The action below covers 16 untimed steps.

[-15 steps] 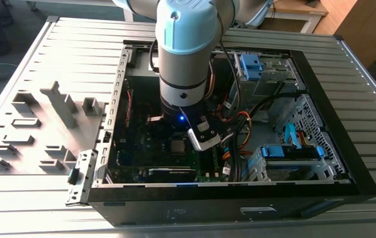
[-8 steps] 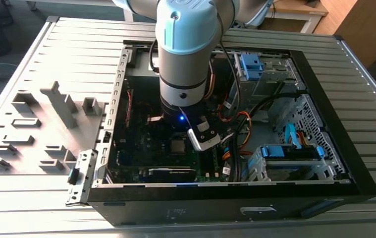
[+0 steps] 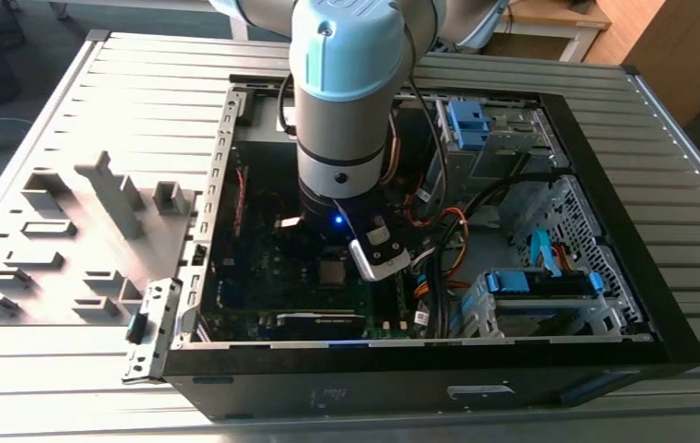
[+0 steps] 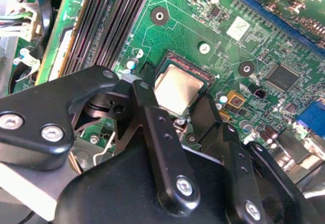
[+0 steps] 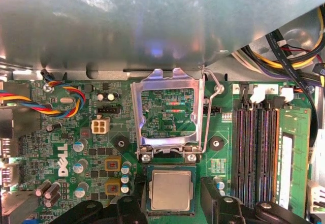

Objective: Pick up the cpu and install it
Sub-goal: 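Place the cpu into insertion slot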

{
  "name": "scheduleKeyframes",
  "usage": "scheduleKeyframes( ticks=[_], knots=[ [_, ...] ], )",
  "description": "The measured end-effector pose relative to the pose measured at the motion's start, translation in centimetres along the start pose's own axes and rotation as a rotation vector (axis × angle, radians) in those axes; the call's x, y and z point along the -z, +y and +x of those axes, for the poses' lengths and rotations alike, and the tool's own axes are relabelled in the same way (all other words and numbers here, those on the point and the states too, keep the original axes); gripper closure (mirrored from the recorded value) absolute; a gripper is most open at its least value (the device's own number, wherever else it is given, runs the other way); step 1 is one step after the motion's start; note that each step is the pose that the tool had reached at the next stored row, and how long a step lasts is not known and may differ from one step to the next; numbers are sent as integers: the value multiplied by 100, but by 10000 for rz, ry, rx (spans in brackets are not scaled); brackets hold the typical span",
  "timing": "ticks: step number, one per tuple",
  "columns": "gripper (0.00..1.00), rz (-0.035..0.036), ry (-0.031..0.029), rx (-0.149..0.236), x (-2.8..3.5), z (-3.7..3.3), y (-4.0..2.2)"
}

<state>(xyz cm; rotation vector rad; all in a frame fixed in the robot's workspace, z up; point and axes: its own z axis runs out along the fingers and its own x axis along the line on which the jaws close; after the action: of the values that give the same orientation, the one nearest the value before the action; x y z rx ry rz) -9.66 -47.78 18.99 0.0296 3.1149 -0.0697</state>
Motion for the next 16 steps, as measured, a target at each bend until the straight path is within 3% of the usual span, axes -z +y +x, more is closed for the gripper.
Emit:
scheduleKeyframes(
  ticks=[16],
  knots=[
    [46,11,35,1,13,0,-1]
  ],
)
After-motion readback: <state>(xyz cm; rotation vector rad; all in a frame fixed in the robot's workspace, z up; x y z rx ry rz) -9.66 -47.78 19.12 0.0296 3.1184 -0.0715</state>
